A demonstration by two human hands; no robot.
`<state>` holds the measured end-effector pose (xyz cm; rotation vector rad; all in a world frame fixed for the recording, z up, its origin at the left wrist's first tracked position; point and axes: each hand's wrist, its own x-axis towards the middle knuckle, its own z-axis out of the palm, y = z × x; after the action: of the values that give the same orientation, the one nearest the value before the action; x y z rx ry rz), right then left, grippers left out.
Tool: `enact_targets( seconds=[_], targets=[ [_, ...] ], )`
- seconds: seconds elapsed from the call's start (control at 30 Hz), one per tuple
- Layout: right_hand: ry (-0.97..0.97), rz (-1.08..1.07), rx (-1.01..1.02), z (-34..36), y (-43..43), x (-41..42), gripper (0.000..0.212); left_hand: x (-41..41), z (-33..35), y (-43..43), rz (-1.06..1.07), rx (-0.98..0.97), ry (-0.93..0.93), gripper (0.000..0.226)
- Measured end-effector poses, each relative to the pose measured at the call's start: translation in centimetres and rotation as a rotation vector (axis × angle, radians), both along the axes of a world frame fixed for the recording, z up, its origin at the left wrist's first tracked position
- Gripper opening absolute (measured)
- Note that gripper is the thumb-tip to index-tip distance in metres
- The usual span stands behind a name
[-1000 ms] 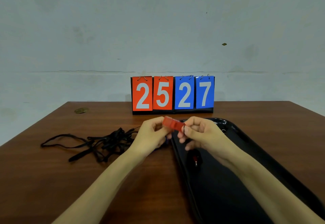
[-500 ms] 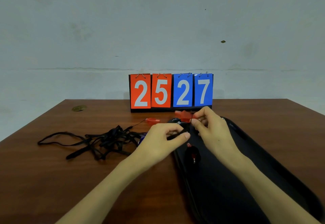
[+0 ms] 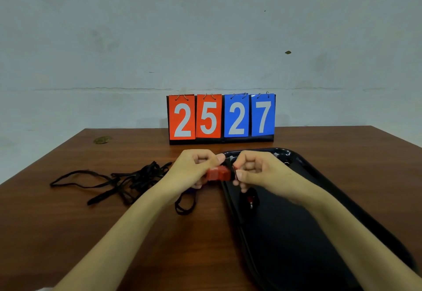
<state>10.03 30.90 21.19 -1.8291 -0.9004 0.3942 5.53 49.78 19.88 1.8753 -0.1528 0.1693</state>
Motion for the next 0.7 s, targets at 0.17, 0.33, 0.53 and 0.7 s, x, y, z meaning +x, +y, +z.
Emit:
enact_targets(
  seconds=[0.17, 0.33, 0.53, 0.7],
  targets=[
    [0.198, -0.056, 0.263, 0.1, -0.4, 0.4, 0.007, 0.0, -0.4, -0.4, -0.093, -0.087, 0.033, 0.035],
    [0.286, -0.229, 0.443, -0.1, -0.2, 0.9, 0.008, 0.0, -1.0, -1.6, -0.07, -0.066, 0.009, 0.036],
    [0.34, -0.477, 0.469, -0.9, 0.0, 1.6, 0.01, -0.2, -1.4, -2.7, -0.015, 0.187, -0.072, 0.021],
    [-0.072, -0.595, 0.207, -1.6, 0.4, 1.4, 0.004, -0.9, -1.9, -3.0, 0.067, 0.782, -0.37, 0.035]
  ],
)
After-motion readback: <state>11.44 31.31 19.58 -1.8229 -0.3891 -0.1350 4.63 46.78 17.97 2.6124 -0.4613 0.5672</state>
